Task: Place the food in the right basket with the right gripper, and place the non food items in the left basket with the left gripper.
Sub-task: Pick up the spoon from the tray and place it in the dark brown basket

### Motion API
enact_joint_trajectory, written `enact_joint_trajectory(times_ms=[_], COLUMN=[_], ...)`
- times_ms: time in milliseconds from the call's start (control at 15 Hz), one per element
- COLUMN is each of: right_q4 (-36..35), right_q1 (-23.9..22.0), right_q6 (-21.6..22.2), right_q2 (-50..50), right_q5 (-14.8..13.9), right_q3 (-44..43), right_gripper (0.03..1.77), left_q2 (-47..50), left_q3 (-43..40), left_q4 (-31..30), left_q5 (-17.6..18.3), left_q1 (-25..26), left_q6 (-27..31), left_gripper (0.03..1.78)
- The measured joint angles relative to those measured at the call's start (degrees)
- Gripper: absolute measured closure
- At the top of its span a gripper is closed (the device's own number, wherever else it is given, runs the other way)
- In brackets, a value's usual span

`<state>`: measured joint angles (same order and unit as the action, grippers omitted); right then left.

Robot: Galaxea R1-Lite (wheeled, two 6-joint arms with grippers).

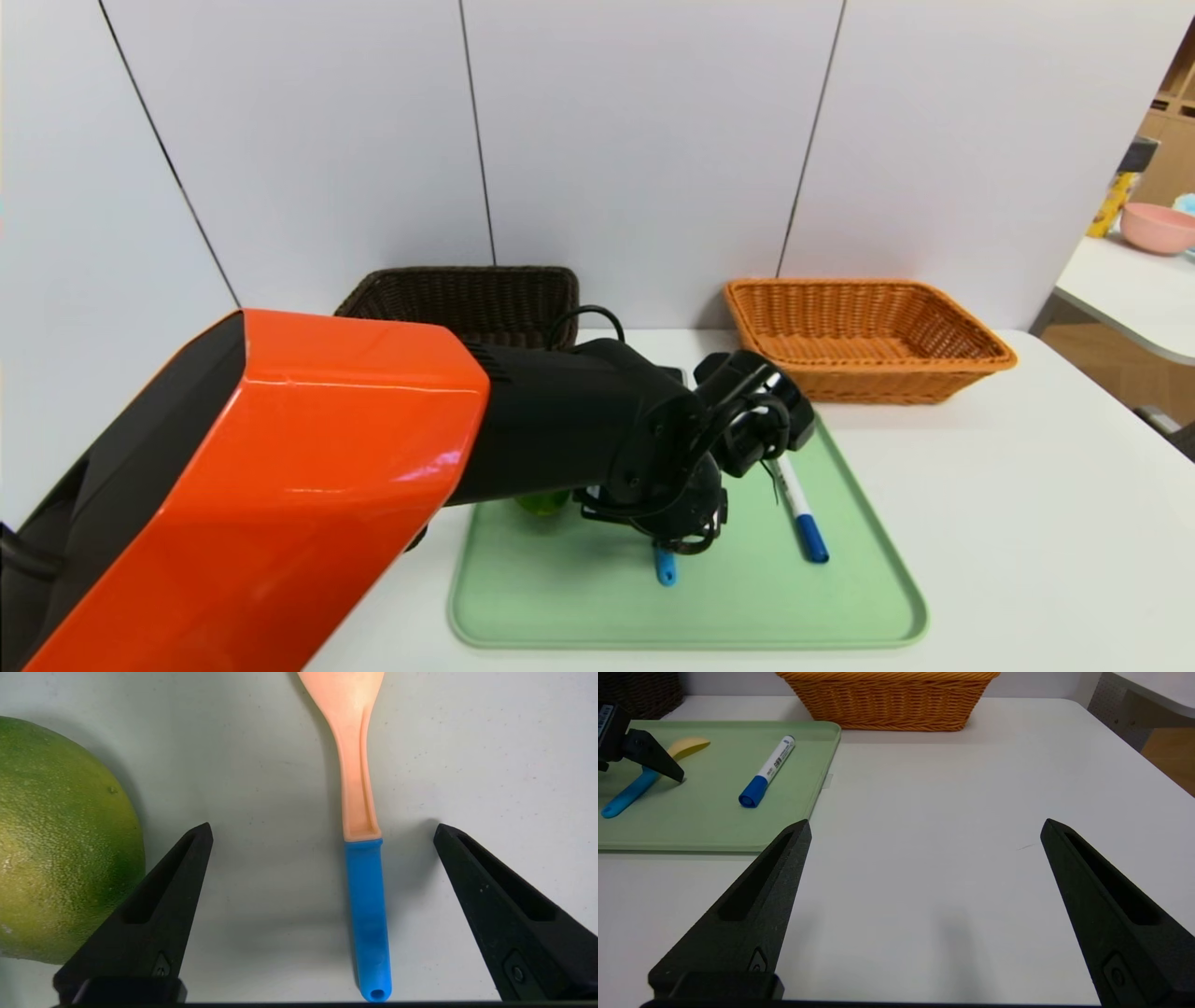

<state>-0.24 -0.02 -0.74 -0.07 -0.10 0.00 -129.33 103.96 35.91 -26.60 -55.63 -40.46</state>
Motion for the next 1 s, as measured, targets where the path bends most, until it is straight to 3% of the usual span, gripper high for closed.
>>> enact_joint_trajectory(times_ms=[1000], right_q4=[0.02], right_q1=[0.02], right_q6=[-0.02], right_q2=[0.0], right_q5=[0.0], right_q3=[0.0], right_gripper=[0.1], left_q2=[-0.16], left_q3=[0.04], left_q4=[-0.22], left_q5=[0.17], left_q1=[0.0], left_q6=[-4.38], left_gripper=[0.12])
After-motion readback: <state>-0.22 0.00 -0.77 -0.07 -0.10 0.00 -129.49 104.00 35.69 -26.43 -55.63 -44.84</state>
